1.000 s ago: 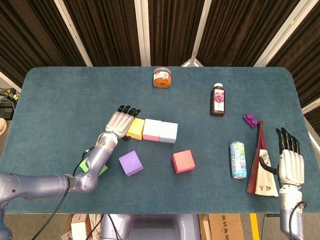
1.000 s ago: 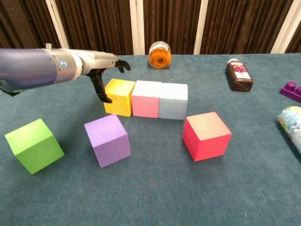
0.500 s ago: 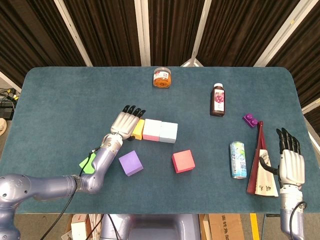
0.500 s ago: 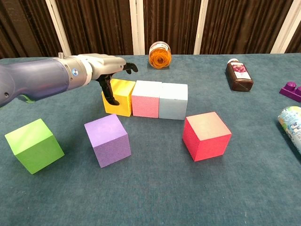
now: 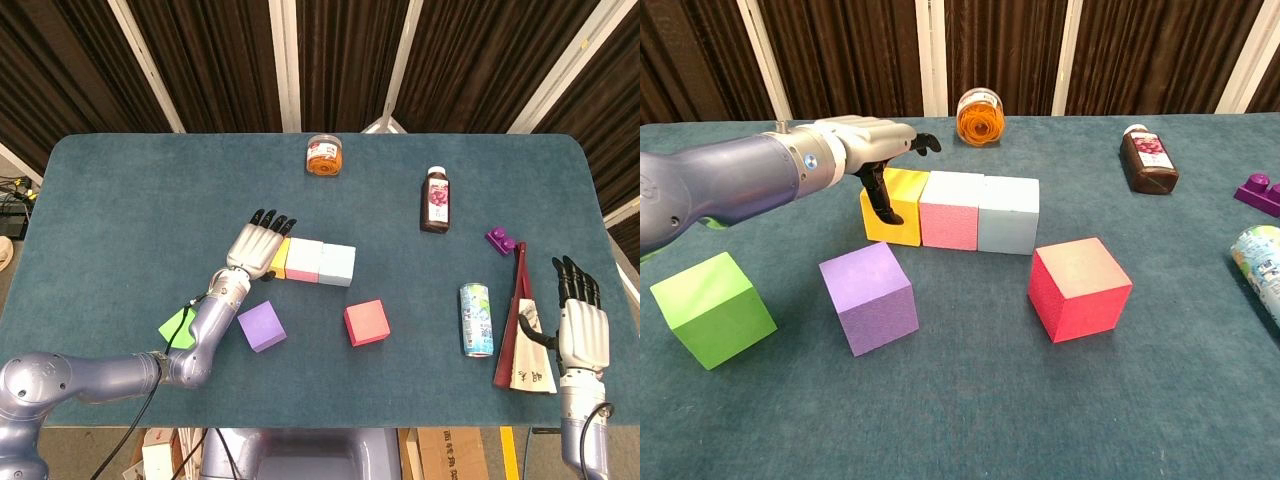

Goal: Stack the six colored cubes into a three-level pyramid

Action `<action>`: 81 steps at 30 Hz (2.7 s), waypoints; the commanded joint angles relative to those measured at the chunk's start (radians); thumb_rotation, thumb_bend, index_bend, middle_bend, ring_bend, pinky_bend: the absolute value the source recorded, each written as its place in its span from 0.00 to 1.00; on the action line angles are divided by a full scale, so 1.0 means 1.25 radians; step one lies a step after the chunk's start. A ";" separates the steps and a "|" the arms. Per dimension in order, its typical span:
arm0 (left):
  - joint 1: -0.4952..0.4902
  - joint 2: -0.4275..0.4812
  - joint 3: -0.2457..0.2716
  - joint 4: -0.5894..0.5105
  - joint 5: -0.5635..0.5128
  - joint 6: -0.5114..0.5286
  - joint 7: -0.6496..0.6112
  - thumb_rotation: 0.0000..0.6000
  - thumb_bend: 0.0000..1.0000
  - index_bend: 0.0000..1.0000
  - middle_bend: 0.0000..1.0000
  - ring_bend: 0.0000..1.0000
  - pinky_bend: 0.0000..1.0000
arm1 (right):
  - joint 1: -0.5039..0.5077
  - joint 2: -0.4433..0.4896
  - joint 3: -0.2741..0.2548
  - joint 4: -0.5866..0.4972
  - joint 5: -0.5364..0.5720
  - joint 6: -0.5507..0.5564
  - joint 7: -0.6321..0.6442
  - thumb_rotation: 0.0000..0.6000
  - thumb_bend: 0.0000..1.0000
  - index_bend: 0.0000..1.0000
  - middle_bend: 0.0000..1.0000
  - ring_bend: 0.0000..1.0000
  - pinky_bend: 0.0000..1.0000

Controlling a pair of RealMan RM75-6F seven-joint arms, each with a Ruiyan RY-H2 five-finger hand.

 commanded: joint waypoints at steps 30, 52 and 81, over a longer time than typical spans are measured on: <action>0.024 -0.029 -0.024 0.016 0.039 0.009 0.020 1.00 0.27 0.06 0.07 0.00 0.00 | 0.003 0.002 -0.002 -0.002 0.006 -0.006 -0.006 1.00 0.28 0.07 0.02 0.00 0.00; 0.214 0.335 -0.042 -0.408 0.238 0.182 -0.167 1.00 0.27 0.04 0.03 0.00 0.00 | 0.008 -0.006 -0.017 -0.011 -0.002 -0.005 -0.054 1.00 0.28 0.08 0.02 0.00 0.00; 0.700 0.442 0.130 -0.219 0.650 0.615 -0.626 1.00 0.27 0.07 0.03 0.00 0.00 | 0.170 0.121 -0.109 -0.294 -0.064 -0.275 -0.287 1.00 0.28 0.08 0.04 0.00 0.00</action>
